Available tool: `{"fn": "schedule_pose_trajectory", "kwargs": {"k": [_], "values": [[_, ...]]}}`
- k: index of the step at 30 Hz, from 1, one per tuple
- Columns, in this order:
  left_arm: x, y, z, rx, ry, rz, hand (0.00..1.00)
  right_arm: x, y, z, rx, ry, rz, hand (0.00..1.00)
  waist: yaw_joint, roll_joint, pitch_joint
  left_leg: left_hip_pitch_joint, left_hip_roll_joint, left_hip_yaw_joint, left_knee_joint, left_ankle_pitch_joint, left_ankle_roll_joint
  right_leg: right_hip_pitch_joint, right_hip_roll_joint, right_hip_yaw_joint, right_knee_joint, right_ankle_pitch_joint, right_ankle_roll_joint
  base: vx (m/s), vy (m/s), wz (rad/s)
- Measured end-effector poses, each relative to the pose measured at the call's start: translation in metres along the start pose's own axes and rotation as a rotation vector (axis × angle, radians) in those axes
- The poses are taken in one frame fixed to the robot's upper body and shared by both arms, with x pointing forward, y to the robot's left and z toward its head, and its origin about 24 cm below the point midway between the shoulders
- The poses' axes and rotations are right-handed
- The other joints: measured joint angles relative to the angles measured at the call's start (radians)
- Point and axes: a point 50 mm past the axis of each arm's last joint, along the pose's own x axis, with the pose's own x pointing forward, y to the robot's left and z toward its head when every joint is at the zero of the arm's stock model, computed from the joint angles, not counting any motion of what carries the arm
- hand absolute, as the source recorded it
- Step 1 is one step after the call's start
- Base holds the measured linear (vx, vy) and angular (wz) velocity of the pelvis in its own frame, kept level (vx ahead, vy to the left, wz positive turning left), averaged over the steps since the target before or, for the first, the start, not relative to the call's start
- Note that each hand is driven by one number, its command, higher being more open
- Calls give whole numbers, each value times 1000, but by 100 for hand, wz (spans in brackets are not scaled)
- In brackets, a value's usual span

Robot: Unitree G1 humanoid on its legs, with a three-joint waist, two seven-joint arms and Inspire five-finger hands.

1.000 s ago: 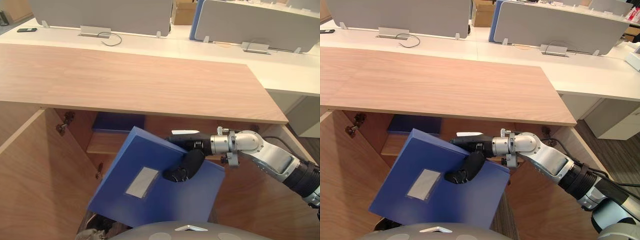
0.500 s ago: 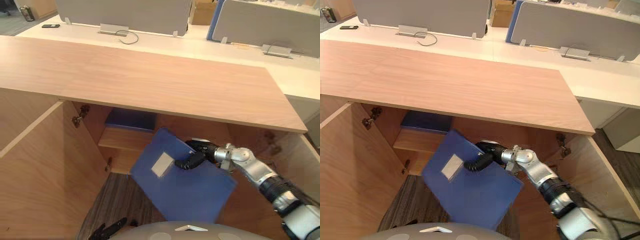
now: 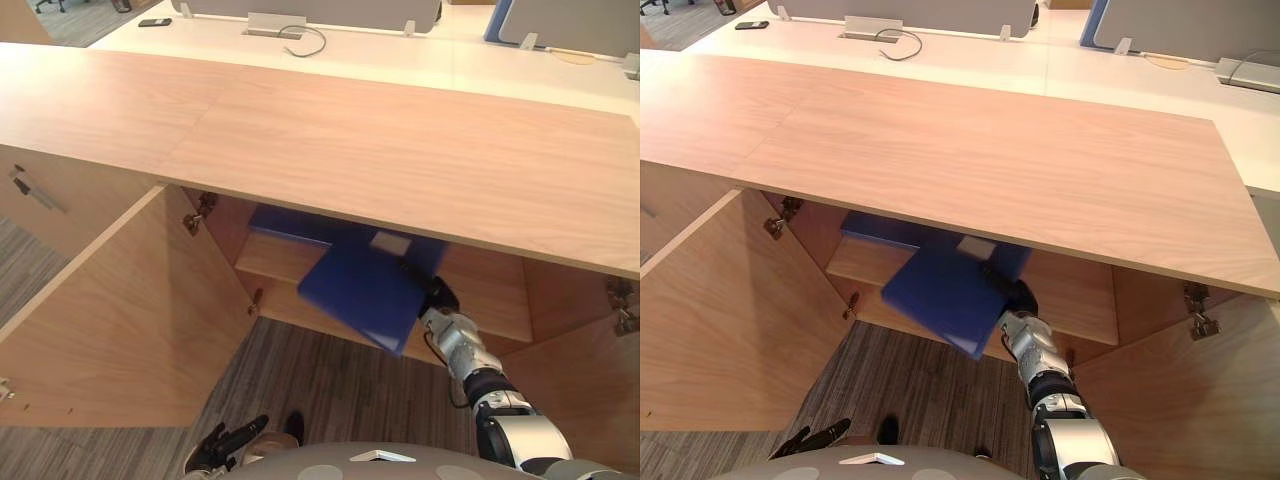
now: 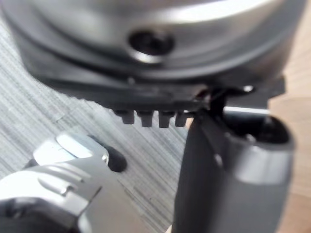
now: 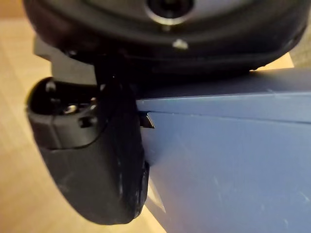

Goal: Walk over to the cabinet, pick up the folder, carry it to the office cabinet, place the folder inside the office cabinet, then close the office cabinet door

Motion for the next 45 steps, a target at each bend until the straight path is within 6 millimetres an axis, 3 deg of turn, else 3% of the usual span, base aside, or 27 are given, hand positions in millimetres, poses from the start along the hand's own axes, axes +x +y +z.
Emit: {"fn": "schedule_pose_trajectory", "kwargs": {"k": [3,5,10,13,17,20,24,30,35,38,42,45], "values": [[0,0,1,0,-5,10,100,3,1,12,230,-92,-54,0,6,11,13,-10,-7,-2,1,6,8,-5,-6,0,-1,0,0,-69,16,3],[0,0,0,-4,-2,26,100,2,-8,22,400,-174,-115,0,15,24,20,-10,-13,-10,-1,12,12,-6,-11,-4,-1,-2,4,-90,20,8],[0,-5,1,-59,-20,35,100,-2,-12,34,674,-305,-209,0,20,39,44,-49,-6,-19,14,17,11,-44,-23,-22,39,-14,8,-38,8,8],[4,-27,18,-75,-89,-23,100,0,12,68,783,-423,-164,0,20,57,109,-168,-13,-14,149,-16,9,-201,-72,-21,277,-101,2,-101,48,6],[6,-43,40,-139,-168,-60,100,-1,64,122,901,-531,0,0,47,77,162,-431,-16,18,514,-162,4,-452,-133,9,613,-243,-12,-190,12,-6],[5,-52,41,-169,-173,-94,100,-6,88,146,986,-569,65,0,48,104,178,-555,-8,14,689,-236,4,-554,-149,20,767,-312,-22,-186,6,3],[5,-53,44,-176,-184,-96,100,-9,111,169,1075,-571,84,0,63,106,183,-688,12,37,818,-276,2,-700,-152,62,894,-344,-37,-115,18,-15],[3,-62,60,-167,-250,-138,100,-20,138,207,1117,-586,137,0,69,112,216,-817,35,36,968,-316,-6,-825,-148,91,1027,-376,-45,-79,25,-10],[2,-68,70,-195,-279,-160,100,-50,175,276,1082,-662,304,0,70,113,272,-938,39,31,1072,-329,-12,-951,-154,113,1140,-397,-54,-137,-17,-2],[2,-70,70,-196,-278,-174,100,-62,188,304,1005,-680,345,0,73,115,288,-972,36,27,1084,-323,-18,-986,-161,113,1164,-398,-60,-77,-39,6],[0,-73,77,-143,-301,-205,100,-71,207,321,897,-687,376,0,75,121,298,-1019,29,17,1084,-304,-18,-1033,-166,107,1178,-399,-61,-30,-30,9],[-4,-79,88,-115,-343,-241,100,-76,206,335,860,-707,354,0,84,126,316,-1062,12,11,1087,-288,-21,-1076,-187,103,1205,-403,-69,-25,-16,21]]}}
